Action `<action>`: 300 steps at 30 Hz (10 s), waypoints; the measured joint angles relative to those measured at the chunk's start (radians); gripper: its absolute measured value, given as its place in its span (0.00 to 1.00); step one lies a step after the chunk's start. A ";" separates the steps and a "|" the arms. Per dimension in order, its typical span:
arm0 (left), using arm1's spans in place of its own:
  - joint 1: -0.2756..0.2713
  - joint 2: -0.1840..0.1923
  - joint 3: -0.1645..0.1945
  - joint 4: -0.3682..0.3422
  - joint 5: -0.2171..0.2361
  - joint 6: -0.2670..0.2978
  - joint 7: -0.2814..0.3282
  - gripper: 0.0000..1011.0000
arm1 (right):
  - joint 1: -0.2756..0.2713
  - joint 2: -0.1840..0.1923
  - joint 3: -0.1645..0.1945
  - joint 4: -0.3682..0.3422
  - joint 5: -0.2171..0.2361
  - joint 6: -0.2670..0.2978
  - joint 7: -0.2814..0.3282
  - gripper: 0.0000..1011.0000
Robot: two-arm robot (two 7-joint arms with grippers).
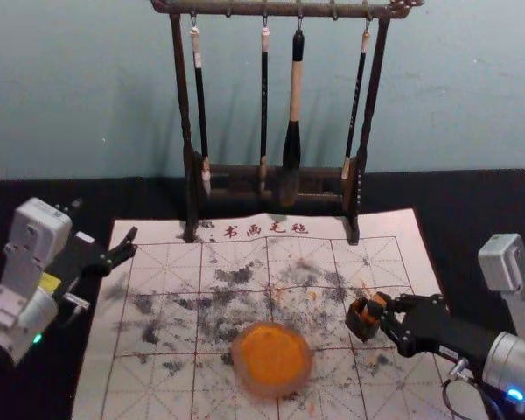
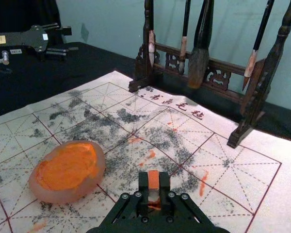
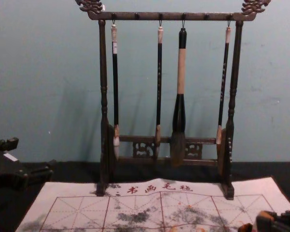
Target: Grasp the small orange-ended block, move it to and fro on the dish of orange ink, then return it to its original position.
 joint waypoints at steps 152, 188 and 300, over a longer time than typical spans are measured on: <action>0.000 0.000 0.000 0.000 0.000 0.000 0.000 0.99 | 0.183 0.036 -0.251 -0.098 -0.110 0.128 0.121 0.09; 0.000 0.000 0.000 0.000 0.000 0.000 0.000 0.99 | 0.254 -0.022 -0.308 -0.025 -0.137 0.130 0.142 0.09; 0.000 0.000 0.000 0.000 0.000 0.000 0.000 0.99 | 0.308 -0.016 -0.331 -0.043 -0.243 0.222 0.134 0.09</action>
